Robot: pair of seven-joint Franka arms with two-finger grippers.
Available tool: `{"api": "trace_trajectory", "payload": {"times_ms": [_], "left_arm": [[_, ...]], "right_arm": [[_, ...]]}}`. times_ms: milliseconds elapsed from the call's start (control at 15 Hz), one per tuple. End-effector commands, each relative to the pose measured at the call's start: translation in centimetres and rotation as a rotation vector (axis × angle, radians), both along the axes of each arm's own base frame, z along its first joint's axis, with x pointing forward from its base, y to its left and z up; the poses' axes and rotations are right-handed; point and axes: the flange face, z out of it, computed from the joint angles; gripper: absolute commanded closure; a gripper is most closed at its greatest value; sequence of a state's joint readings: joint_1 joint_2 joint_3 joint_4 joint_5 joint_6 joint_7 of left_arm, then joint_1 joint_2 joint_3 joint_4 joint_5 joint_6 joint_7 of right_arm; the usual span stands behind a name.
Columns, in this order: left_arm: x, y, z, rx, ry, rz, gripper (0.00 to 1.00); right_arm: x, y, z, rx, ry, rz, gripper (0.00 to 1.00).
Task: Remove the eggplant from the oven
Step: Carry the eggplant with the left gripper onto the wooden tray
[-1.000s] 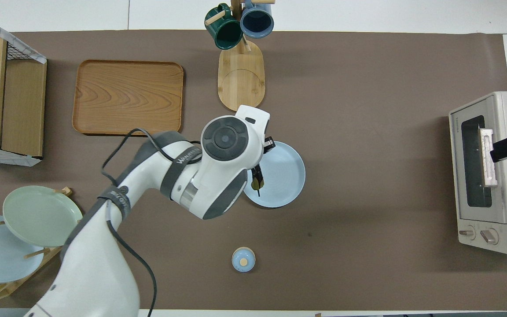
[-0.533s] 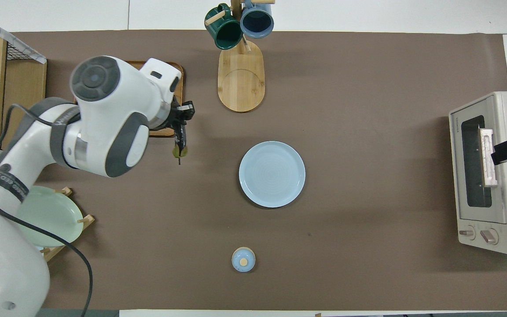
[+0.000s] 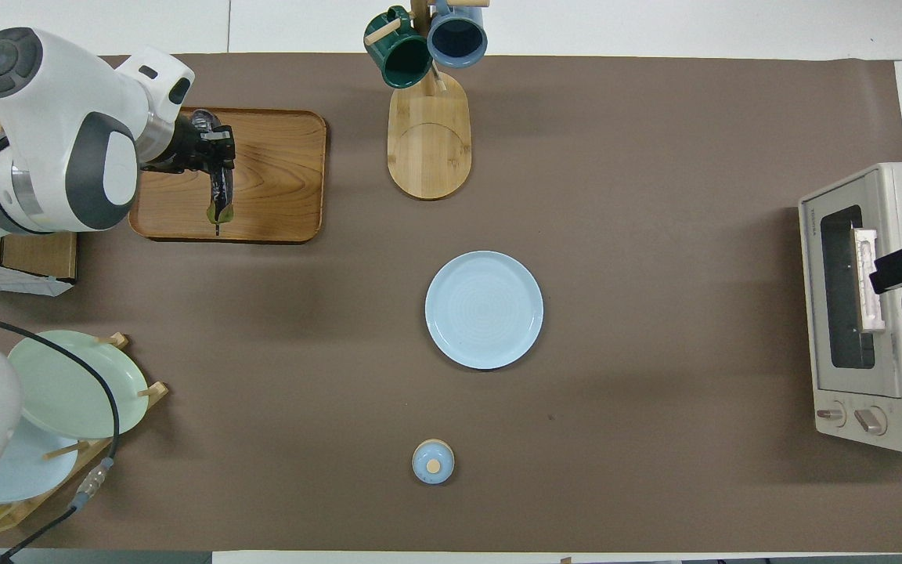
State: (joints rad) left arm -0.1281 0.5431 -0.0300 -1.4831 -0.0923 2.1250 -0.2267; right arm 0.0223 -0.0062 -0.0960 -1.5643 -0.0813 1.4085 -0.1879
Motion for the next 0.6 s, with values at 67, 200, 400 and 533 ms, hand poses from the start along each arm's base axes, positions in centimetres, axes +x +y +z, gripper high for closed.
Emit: {"api": "trace_trajectory", "payload": {"times_ms": [67,200,400,533], "left_arm": [[0.9,0.4,-0.9,0.038,-0.011,-0.118,1.0],[0.9,0.6,-1.1,0.038,-0.009,-0.122,1.0],[0.9,1.2,-0.6,0.032,-0.006,-0.109,0.0],[0.7,1.6,0.7,0.03,-0.005,-0.107,0.0]], "right_arm": [[-0.4,-0.1,0.4,0.016,-0.009,-0.065,0.0],[-0.3,-0.3,0.5,0.012,-0.015,-0.102,0.0],[-0.2,-0.4,0.5,0.015,-0.019,-0.115,0.0],[0.4,-0.6,0.5,0.022,-0.065,-0.12,0.0]]}}
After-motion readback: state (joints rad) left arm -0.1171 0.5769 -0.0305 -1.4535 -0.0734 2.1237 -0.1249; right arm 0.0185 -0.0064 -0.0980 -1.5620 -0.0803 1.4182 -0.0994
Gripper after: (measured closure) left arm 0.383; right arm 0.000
